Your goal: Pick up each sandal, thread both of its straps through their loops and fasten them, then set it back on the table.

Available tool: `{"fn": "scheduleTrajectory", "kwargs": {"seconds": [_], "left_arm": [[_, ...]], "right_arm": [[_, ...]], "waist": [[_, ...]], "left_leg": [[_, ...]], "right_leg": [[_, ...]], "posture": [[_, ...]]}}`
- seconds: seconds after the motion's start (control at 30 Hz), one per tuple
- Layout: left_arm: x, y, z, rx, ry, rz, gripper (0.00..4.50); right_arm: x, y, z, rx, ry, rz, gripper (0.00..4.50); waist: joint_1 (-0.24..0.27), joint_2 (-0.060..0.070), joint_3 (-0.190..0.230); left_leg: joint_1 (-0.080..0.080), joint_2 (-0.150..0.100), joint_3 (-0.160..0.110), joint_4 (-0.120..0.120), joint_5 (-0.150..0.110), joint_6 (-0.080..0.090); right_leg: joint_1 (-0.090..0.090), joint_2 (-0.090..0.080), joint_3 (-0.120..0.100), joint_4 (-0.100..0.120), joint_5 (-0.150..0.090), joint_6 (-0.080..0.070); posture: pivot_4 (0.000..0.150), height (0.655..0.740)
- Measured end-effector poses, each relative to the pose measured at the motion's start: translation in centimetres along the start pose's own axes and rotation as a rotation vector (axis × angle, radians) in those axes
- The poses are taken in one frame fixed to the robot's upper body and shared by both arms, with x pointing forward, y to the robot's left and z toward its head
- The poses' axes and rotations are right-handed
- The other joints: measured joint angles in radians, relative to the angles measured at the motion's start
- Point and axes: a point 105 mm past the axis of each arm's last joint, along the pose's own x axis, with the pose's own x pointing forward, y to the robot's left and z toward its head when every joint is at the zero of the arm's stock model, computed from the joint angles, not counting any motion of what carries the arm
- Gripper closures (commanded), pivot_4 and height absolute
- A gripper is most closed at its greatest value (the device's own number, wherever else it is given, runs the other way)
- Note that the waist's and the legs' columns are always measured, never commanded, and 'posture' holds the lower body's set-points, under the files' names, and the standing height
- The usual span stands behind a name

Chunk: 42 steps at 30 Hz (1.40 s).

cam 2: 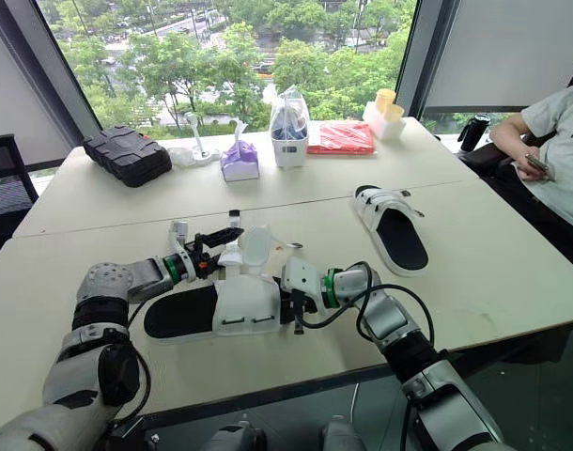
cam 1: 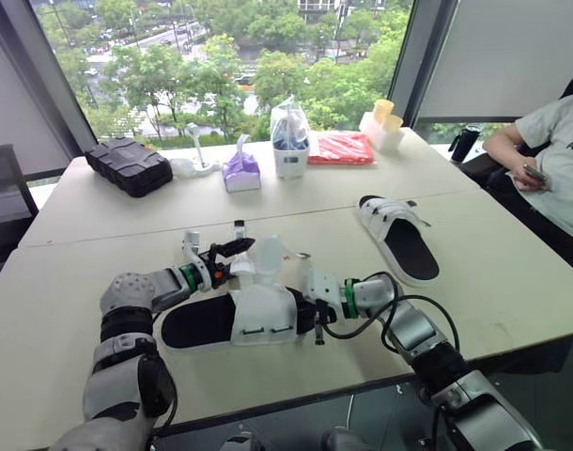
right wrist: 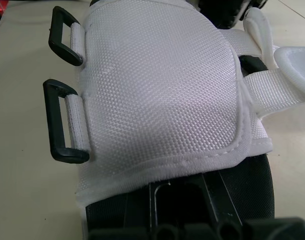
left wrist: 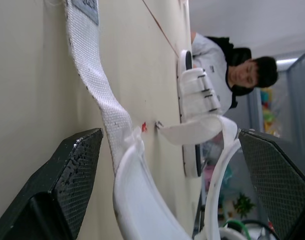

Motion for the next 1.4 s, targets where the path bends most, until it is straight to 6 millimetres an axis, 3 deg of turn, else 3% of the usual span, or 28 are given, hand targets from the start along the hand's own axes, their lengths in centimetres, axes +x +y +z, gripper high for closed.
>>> {"fn": "scheduleTrajectory", "kwargs": {"seconds": [0.47, 0.6, 0.8, 1.1, 1.23, 1.4], "left_arm": [[1.6, -0.1, 1.1, -0.067, -0.078, -0.019, 0.0], [2.1, -0.4, 1.6, -0.068, -0.11, -0.025, 1.26], [2.6, -0.5, 2.2, -0.076, -0.154, -0.027, 4.39], [2.7, -1.6, 3.0, -0.004, -0.179, -0.078, 4.45], [2.0, -5.1, 2.8, 0.289, -0.102, -0.215, 4.45], [-0.3, -8.3, -0.6, 0.683, -0.013, -0.383, 4.45]], "right_arm": [[-0.1, -0.1, -0.1, -0.008, 0.011, -0.004, 4.45], [-0.1, -0.1, -0.1, -0.009, 0.012, -0.005, 4.5], [0.0, -0.1, -0.1, -0.009, 0.012, -0.004, 4.5], [-0.1, -0.1, -0.1, -0.01, 0.013, -0.005, 4.5], [0.0, -0.1, 0.0, -0.013, 0.013, -0.003, 4.5], [0.0, 0.0, 0.0, -0.021, 0.018, 0.002, 4.5]], "waist": [[-0.001, -0.001, -0.001], [0.0, -0.001, -0.001], [-0.001, -0.001, -0.001], [-0.001, -0.001, -0.001], [-0.003, -0.002, 0.0], [-0.002, -0.002, -0.001]], "left_leg": [[0.003, 0.0, 0.0, 0.0, 0.0, 0.0], [0.002, 0.0, 0.0, 0.0, 0.0, 0.0], [0.002, 0.0, -0.001, -0.001, 0.0, 0.0], [0.002, 0.0, 0.0, -0.001, 0.0, 0.0], [0.001, 0.0, 0.0, -0.001, 0.0, 0.0], [0.001, 0.002, 0.0, -0.004, 0.0, -0.001]], "right_leg": [[0.003, 0.0, -0.001, -0.001, 0.0, 0.0], [0.003, 0.0, -0.001, -0.001, 0.0, 0.0], [0.003, 0.0, -0.001, -0.001, 0.0, 0.0], [0.003, 0.0, -0.001, -0.001, 0.0, 0.0], [0.003, 0.0, -0.001, -0.002, 0.0, 0.0], [0.002, 0.0, 0.0, -0.005, 0.001, -0.001]], "posture": [[0.15, 0.74], [0.15, 0.74], [0.15, 0.74], [0.15, 0.74], [0.15, 0.74], [0.15, 0.74]]}}
